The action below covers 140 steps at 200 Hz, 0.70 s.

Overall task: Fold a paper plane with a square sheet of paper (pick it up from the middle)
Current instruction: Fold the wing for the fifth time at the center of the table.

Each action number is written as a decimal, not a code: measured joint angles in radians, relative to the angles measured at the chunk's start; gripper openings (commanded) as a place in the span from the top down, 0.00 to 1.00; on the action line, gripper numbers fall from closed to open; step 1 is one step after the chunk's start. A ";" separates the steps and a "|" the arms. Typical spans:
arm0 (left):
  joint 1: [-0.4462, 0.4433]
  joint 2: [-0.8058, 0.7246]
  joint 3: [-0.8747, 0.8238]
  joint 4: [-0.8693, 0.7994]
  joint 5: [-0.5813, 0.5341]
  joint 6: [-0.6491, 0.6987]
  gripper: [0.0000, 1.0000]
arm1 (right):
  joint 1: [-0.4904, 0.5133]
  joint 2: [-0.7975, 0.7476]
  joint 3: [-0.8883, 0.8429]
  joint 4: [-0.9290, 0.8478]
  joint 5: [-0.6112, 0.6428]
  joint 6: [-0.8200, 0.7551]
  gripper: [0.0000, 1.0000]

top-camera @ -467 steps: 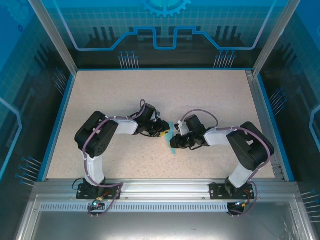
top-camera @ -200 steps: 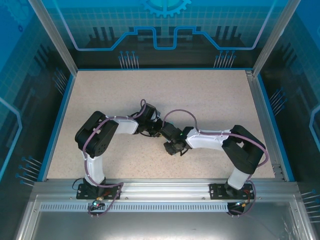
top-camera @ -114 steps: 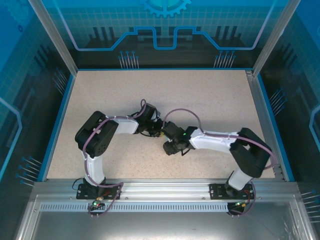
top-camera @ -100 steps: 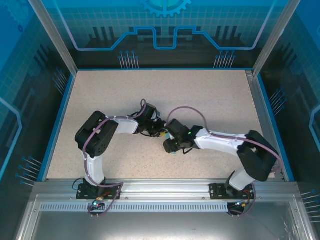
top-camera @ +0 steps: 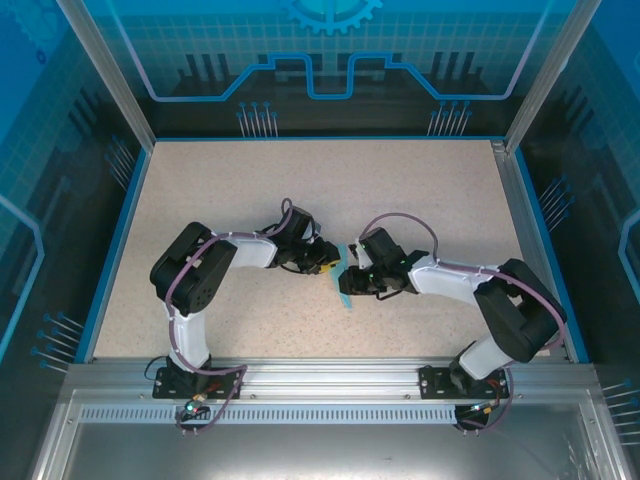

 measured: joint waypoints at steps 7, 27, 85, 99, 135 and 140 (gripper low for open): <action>0.000 0.000 0.000 -0.001 0.000 0.000 0.71 | -0.001 0.006 0.000 0.007 -0.009 0.005 0.75; 0.000 0.000 0.001 -0.003 0.000 0.000 0.71 | -0.003 0.029 0.000 0.026 -0.030 0.014 0.80; 0.000 0.000 0.004 -0.011 0.000 0.003 0.72 | -0.007 0.050 -0.032 0.085 -0.077 0.026 0.90; 0.000 0.000 0.004 -0.011 0.000 0.003 0.72 | -0.007 0.058 -0.033 0.093 -0.089 0.022 0.90; 0.000 0.000 0.004 -0.011 0.000 0.003 0.72 | -0.008 0.085 -0.033 0.093 -0.111 -0.001 0.87; 0.000 0.000 0.004 -0.012 0.000 0.003 0.72 | -0.008 0.085 -0.033 0.089 -0.114 -0.004 0.86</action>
